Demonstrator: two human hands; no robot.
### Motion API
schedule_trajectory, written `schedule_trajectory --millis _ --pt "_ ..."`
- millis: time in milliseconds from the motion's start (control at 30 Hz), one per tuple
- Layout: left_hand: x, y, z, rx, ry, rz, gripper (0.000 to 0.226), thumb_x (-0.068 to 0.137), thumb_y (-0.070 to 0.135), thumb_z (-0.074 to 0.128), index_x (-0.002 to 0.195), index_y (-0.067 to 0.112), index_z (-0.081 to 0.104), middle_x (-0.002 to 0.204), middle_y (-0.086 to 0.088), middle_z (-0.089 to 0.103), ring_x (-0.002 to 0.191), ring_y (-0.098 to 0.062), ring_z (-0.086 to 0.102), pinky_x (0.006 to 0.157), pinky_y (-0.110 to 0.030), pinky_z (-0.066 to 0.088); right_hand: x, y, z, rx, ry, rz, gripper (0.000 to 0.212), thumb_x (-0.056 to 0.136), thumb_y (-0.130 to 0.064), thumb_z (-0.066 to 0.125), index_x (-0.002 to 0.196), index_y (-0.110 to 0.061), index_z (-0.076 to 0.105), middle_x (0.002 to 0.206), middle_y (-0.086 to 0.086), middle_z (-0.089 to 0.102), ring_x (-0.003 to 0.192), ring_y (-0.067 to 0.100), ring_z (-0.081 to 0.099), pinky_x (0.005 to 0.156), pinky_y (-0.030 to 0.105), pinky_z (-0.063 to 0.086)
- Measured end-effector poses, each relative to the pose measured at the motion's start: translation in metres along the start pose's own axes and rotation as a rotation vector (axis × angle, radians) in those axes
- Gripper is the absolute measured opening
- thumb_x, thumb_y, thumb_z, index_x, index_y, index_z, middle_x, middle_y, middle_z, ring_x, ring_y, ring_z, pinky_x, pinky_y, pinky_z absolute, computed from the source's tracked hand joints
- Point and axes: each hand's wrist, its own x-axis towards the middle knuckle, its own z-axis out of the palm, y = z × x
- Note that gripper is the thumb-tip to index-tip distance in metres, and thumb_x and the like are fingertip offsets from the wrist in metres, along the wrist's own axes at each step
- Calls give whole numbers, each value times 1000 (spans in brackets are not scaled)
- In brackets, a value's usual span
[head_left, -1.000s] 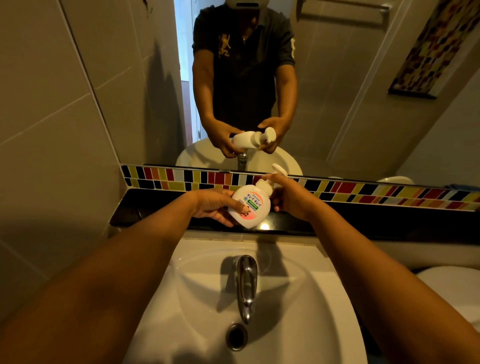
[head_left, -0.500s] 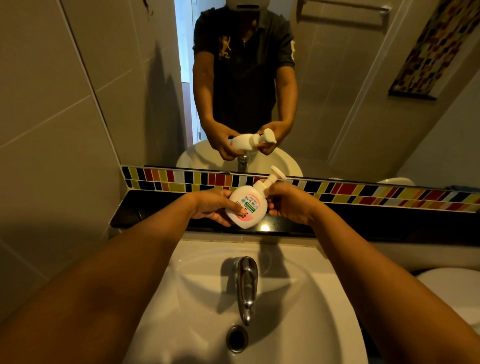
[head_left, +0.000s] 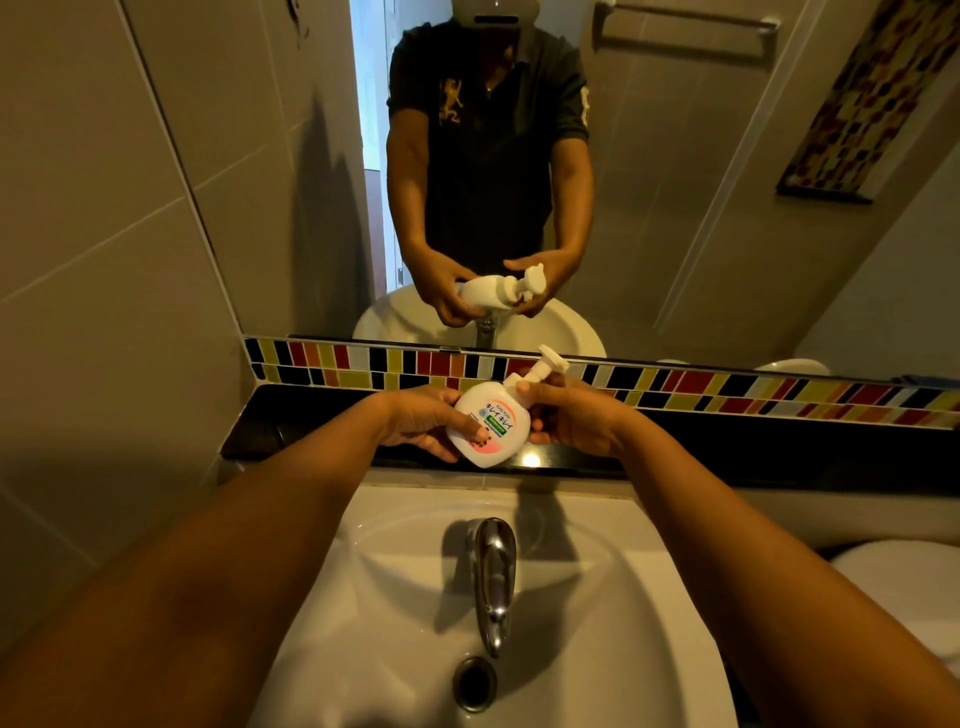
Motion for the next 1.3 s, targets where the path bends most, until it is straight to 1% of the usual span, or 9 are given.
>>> schedule_trajectory --millis 100,233,367,533,700,867,1033,1233,1300 --pt "0 -1 -2 -4 2 5 48 79 11 77 124 15 61 119 -11 70 107 -27 70 88 -45 59 2 1 -2 29 9 -4 42 88 -12 67 127 -7 55 96 12 66 71 17 61 67 32 57" --pt "0 1 -1 10 4 16 48 79 10 77 124 15 61 116 -10 71 106 -26 70 86 -43 59 2 0 2 -10 27 -13 39 87 -23 70 119 -5 58 91 12 66 68 16 60 63 29 55" --pt "-1 0 -3 6 13 10 48 78 11 78 124 15 61 117 -10 71 105 -27 71 89 -46 58 1 -1 0 22 16 -9 37 90 -17 65 124 -8 55 92 12 64 73 18 60 72 34 56" --pt "0 1 0 44 17 21 50 78 11 79 124 16 61 116 -9 71 105 -26 70 88 -45 59 4 1 5 -83 61 -10 49 85 -40 70 117 -4 60 86 11 67 67 17 61 65 31 55" --pt "0 -1 -4 33 23 19 52 77 12 80 125 16 61 116 -9 71 105 -26 71 91 -47 57 6 1 2 -25 60 -16 32 87 -18 69 117 -10 60 98 14 68 76 20 63 73 35 57" --pt "-2 3 0 64 12 36 44 78 11 78 118 20 62 115 -8 71 106 -25 69 92 -47 56 5 2 5 -105 80 -37 47 82 -39 73 114 -6 63 93 12 70 73 19 65 67 31 56" --pt "-2 2 -2 48 24 34 49 77 11 79 122 18 61 117 -9 71 106 -26 70 93 -50 55 3 2 -1 18 29 -12 35 87 -15 68 121 -9 60 97 13 69 74 18 63 74 34 57" --pt "1 8 4 44 34 51 45 76 11 80 115 23 63 116 -8 71 104 -26 71 91 -49 57 3 0 5 -81 122 -44 51 76 -46 72 111 -10 63 91 11 71 71 18 65 65 29 55" --pt "1 9 3 44 34 54 47 76 11 80 118 23 62 116 -8 71 104 -26 71 89 -48 58 2 0 2 -63 71 -47 50 77 -45 72 114 -12 61 93 12 69 72 19 63 66 30 55"
